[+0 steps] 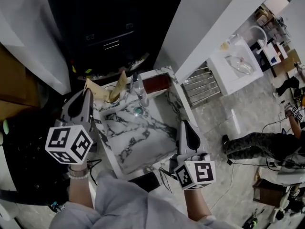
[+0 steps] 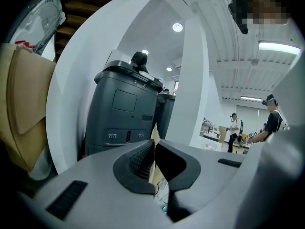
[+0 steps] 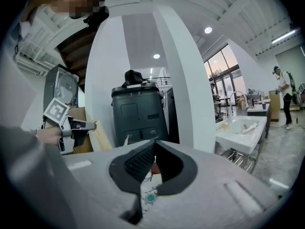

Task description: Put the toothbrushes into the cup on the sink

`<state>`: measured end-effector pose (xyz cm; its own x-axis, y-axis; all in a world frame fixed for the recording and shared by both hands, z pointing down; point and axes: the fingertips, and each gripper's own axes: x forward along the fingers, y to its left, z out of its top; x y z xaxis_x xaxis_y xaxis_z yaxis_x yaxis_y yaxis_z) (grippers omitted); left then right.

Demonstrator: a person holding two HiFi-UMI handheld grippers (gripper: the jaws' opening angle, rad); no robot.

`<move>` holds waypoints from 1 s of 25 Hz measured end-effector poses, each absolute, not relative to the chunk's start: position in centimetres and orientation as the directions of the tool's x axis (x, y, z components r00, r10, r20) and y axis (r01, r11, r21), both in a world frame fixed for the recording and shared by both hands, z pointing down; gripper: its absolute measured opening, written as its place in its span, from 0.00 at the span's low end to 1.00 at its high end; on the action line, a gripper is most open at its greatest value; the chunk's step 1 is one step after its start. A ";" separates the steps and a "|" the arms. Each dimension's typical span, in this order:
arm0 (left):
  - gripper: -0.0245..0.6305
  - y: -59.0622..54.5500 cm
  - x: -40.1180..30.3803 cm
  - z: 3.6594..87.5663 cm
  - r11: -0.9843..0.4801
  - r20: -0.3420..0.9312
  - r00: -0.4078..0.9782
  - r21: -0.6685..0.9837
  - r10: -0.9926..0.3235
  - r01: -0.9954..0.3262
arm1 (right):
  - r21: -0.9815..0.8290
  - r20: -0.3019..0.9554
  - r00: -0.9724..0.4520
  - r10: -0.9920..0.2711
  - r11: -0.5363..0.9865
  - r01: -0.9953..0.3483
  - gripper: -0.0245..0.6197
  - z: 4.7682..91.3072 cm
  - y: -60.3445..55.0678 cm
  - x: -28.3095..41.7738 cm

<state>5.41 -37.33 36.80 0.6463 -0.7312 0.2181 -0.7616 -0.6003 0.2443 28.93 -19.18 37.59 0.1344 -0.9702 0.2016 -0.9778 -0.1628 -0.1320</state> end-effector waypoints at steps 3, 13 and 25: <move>0.05 -38.0 5.9 37.9 -0.596 0.235 0.641 0.240 -0.730 -0.766 | -0.131 0.209 0.143 -0.967 -0.172 -0.976 0.04 37.9 -19.1 29.4; 0.05 -38.9 7.2 42.2 -0.581 0.314 0.626 0.233 -0.714 -0.780 | -0.133 0.234 0.169 -0.957 -0.204 -0.970 0.04 38.7 -18.7 30.6; 0.05 -39.5 8.0 46.6 -0.583 0.379 0.612 0.203 -0.694 -0.787 | -0.143 0.257 0.153 -0.954 -0.194 -0.970 0.04 39.7 -18.9 30.0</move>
